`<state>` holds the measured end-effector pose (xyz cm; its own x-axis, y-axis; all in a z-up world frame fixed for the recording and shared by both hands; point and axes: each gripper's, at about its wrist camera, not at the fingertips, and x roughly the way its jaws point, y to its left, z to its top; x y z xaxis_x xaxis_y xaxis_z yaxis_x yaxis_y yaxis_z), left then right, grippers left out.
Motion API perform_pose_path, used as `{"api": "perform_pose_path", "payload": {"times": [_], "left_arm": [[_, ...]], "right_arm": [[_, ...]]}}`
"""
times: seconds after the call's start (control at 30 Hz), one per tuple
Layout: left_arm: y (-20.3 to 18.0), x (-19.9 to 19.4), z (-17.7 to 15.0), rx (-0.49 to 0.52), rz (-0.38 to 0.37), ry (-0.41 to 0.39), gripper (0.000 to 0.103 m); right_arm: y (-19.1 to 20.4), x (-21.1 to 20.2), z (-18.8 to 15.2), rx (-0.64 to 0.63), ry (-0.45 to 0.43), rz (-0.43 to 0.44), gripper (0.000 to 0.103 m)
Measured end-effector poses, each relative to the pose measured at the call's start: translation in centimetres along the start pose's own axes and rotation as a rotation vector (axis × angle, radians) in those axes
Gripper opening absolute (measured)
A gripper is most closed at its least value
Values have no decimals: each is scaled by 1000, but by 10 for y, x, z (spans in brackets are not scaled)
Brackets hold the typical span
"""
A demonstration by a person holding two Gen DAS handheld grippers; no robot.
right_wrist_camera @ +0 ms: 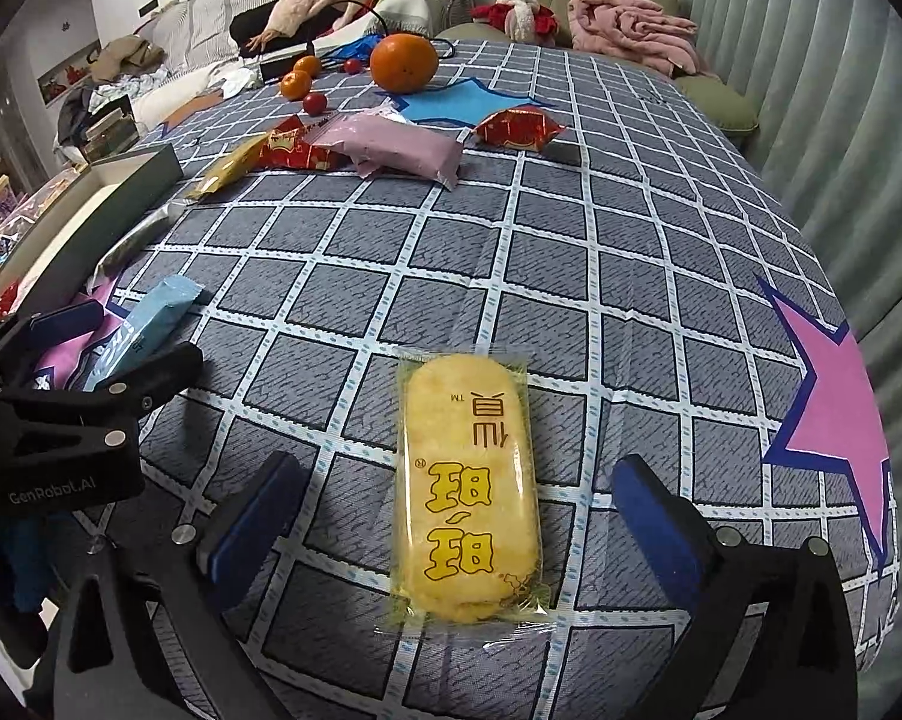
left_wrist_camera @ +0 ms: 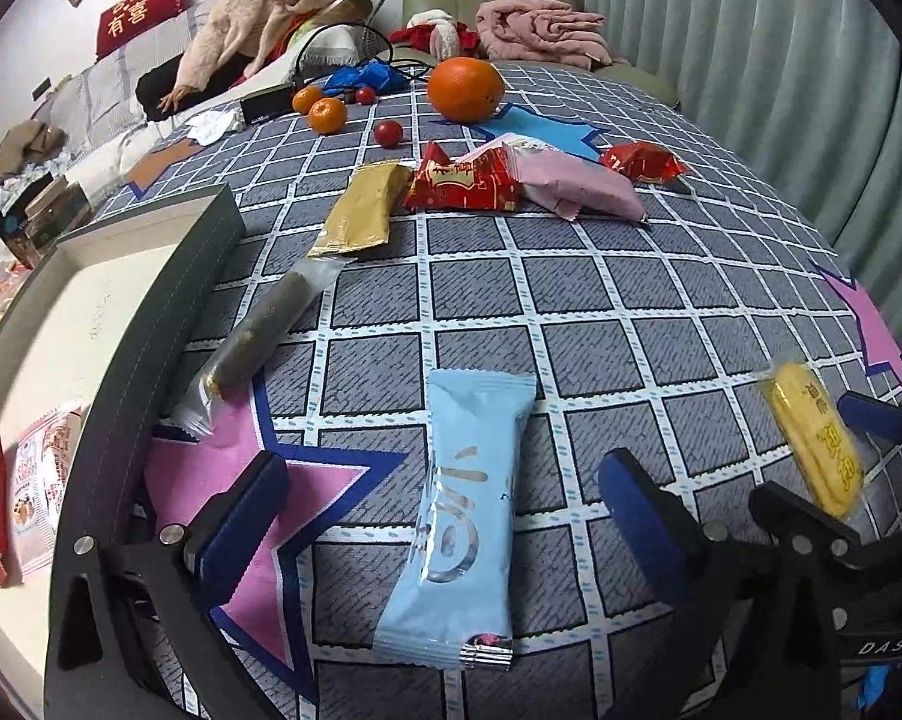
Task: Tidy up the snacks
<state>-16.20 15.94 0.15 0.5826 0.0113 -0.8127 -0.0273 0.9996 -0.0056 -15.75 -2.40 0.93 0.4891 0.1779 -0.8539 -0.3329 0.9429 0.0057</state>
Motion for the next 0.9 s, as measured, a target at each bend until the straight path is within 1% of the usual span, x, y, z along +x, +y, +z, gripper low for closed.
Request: {"api": "perform_pose_path", "payload": {"times": [0.43, 0.9], "left_arm": [[1, -2, -1, 1, -5, -10, 103], [1, -2, -2, 0, -5, -10, 103]], "right_arm": [[0, -4, -5, 3, -33, -3, 103], [0, -4, -6, 2, -35, -2, 103]]}}
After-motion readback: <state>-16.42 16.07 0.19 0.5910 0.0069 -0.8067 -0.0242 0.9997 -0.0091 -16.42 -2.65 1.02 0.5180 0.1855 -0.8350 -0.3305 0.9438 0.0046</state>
